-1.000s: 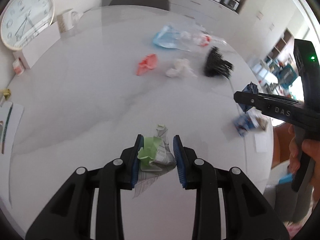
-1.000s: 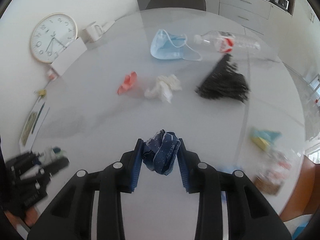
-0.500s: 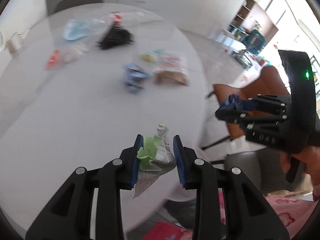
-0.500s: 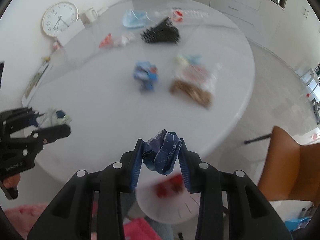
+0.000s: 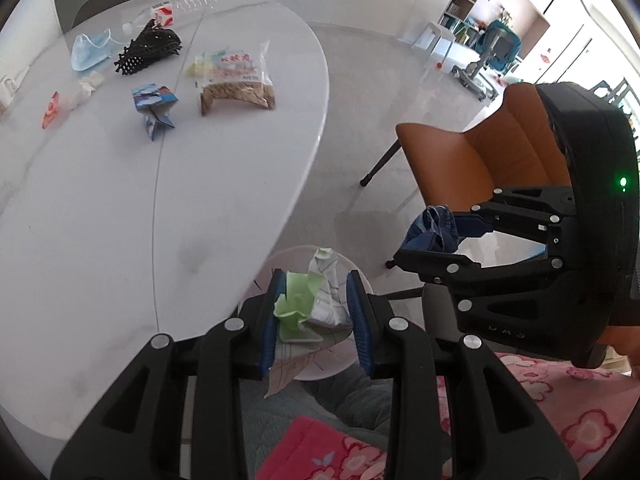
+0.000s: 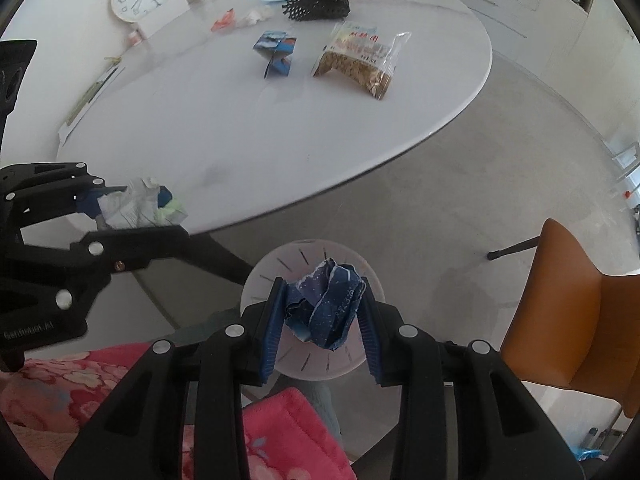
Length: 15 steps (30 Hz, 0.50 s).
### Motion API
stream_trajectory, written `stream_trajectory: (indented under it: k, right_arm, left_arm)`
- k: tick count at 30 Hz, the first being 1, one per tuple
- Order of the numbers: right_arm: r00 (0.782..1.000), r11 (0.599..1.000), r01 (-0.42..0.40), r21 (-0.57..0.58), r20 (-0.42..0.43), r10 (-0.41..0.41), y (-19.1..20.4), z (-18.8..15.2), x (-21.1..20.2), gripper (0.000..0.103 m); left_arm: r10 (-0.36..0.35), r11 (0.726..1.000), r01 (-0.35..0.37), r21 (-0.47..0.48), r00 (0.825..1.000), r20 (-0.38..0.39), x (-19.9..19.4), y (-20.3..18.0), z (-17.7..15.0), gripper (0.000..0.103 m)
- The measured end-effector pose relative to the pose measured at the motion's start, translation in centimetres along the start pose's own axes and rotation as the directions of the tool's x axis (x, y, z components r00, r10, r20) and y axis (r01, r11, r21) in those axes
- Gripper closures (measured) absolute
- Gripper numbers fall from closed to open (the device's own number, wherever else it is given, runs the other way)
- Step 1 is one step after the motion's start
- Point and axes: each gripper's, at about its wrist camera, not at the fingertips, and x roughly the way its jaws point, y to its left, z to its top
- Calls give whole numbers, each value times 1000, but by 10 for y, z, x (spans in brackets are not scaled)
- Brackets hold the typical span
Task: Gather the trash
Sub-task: 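Carry both items to the white bin and release them inside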
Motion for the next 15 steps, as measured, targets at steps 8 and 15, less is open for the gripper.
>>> stream_trajectory:
  k: [8, 15]
  right_arm:
    - [1000, 1000, -6, -24, -9, 6, 1, -13, 12, 45]
    - [1000, 1000, 6, 19, 9, -6, -8, -17, 5, 39]
  left_arm:
    - [70, 995, -65, 71, 995, -66, 14, -16, -13, 37]
    - [63, 990, -55, 129, 996, -61, 12, -26, -11, 37]
